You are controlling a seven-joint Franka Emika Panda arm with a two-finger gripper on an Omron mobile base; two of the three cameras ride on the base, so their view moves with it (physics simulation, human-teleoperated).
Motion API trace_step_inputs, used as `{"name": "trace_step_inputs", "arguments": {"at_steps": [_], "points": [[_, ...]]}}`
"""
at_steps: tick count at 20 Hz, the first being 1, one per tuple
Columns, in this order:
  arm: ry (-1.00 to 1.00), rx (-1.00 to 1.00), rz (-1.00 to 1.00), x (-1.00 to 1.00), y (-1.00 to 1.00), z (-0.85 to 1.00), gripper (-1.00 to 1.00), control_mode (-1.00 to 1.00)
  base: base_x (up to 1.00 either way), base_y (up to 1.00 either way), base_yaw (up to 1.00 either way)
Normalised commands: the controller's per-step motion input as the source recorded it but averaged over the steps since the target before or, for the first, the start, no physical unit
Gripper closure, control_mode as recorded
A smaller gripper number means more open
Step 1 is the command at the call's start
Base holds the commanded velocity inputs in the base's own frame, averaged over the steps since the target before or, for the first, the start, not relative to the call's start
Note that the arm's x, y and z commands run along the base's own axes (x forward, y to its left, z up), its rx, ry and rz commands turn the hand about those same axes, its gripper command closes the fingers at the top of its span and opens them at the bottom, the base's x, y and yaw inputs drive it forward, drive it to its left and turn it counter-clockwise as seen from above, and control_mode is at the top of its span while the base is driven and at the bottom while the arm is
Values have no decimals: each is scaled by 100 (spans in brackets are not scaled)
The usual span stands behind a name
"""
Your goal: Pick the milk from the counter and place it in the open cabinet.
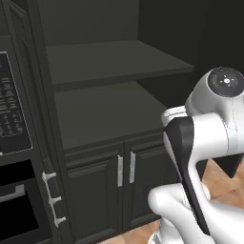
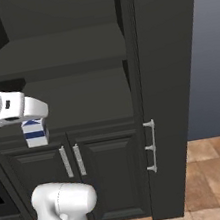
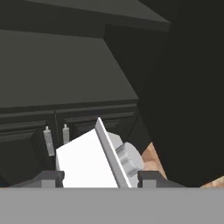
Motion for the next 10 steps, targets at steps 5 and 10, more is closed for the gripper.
{"name": "trace_step_inputs", "arguments": {"at_steps": [5,10], "points": [[0,0,0,0,-1,23,100,-100,0,0,0],[0,0,0,0,-2,25,100,-100,0,0,0]]}}
